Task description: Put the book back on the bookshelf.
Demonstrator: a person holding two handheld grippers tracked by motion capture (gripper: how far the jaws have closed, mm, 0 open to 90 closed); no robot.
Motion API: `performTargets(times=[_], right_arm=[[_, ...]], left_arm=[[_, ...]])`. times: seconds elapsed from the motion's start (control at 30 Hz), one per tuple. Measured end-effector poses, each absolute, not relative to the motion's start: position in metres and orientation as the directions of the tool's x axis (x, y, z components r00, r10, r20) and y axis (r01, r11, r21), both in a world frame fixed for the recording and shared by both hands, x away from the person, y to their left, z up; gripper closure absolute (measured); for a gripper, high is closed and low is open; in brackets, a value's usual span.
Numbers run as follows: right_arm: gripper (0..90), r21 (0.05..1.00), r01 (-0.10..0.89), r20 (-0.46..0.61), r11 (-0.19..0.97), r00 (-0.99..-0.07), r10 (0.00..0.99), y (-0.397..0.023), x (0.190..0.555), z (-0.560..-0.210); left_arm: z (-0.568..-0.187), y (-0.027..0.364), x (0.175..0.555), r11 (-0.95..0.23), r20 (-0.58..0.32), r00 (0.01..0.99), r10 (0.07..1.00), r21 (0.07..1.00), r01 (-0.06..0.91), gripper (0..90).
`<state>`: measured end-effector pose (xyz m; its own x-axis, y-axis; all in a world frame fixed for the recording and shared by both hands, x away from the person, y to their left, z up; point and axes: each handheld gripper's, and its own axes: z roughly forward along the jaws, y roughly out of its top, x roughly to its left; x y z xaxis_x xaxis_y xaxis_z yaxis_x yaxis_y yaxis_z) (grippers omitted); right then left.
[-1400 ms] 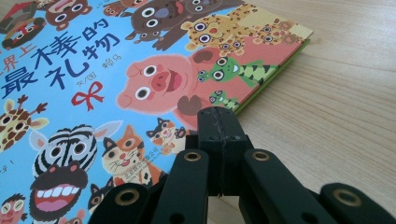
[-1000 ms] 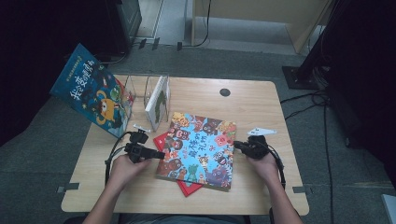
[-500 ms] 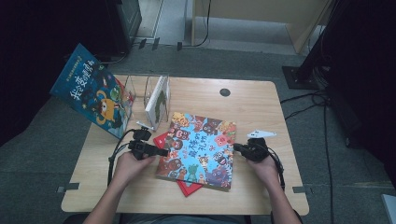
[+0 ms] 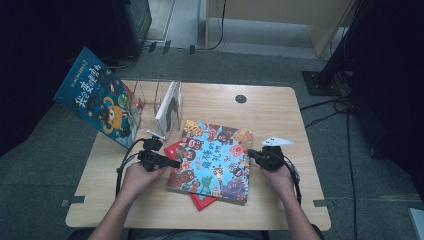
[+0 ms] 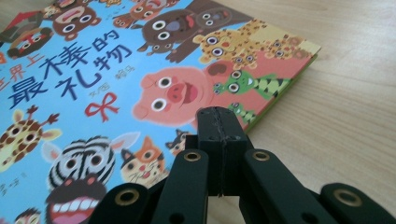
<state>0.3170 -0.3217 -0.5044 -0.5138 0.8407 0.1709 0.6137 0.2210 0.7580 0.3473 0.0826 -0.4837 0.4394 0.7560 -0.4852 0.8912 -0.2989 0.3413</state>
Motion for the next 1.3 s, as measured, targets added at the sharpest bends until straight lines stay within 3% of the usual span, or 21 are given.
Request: performTargets(times=[0.13,1.3], right_arm=[[90.0,0.761,0.619,0.177,0.195,-0.486,0.856,-0.323,0.323,-0.505],[90.0,0.77,0.603,0.185,0.209,-0.524,0.831,-0.321,0.33,-0.513]], left_arm=[[-0.482,0.08,0.349,-0.302,-0.485,0.439,0.756,0.337,0.892,44.2],[-0.479,0.061,0.378,-0.292,-0.547,0.373,0.75,0.232,0.928,43.0]])
